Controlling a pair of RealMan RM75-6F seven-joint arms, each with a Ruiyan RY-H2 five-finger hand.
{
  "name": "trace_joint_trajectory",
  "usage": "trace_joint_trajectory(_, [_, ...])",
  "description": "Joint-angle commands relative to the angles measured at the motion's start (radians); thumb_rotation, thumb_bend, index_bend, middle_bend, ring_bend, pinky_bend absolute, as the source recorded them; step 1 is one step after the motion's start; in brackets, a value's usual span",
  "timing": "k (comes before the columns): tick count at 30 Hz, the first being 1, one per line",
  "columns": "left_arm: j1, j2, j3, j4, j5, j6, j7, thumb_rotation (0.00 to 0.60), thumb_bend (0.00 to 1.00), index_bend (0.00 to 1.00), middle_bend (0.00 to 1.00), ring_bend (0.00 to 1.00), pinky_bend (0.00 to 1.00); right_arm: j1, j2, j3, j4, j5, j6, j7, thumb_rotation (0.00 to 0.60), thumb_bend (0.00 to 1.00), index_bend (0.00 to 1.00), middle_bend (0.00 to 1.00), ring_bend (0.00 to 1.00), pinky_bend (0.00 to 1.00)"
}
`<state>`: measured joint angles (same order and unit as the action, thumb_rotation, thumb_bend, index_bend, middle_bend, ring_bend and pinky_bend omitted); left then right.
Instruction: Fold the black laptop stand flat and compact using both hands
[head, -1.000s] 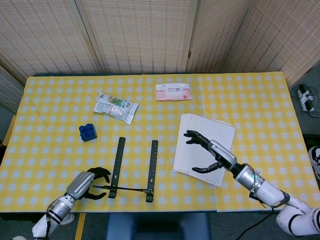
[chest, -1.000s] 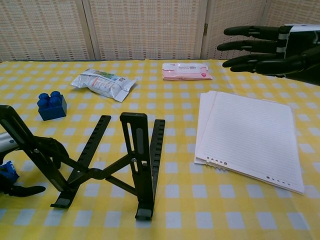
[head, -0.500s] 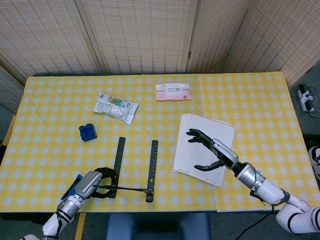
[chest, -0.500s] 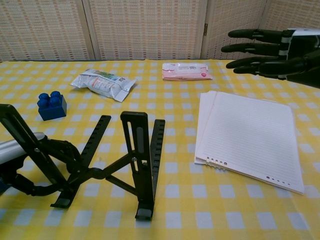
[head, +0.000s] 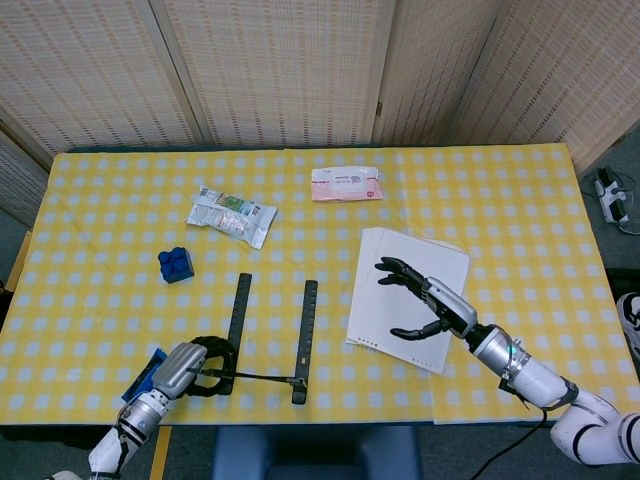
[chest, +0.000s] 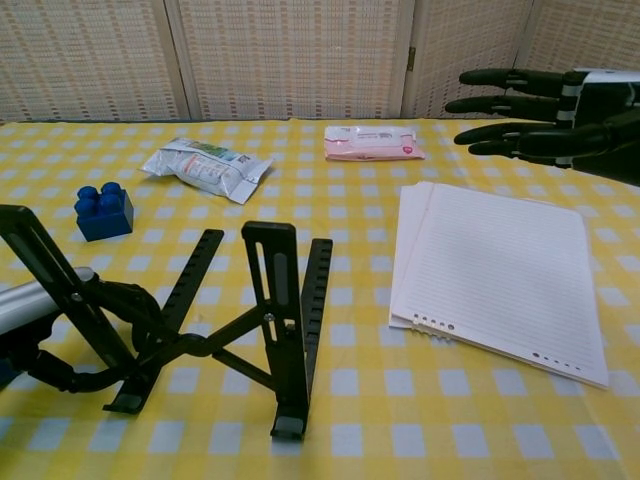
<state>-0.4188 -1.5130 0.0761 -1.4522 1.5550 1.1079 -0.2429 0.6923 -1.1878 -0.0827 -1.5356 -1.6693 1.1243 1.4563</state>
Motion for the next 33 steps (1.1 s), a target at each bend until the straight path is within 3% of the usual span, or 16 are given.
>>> trace_joint_trajectory(1, [0.003,0.000,-0.002,0.000,-0.006,0.003,-0.003,0.600,0.38,0.56,0.36,0.28,0.29,-0.001,-0.001,0.001,0.001,0.000,0.000,0.002,0.600,0.25,0.00,0.10,0.15,0.01])
trace_joint_trajectory(33, [0.015,-0.004,-0.004,0.006,-0.012,0.013,-0.005,0.600,0.42,0.61,0.39,0.29,0.29,-0.011,-0.010,0.001,0.004,-0.016,-0.008,-0.016,0.600,0.25,0.00,0.10,0.15,0.01])
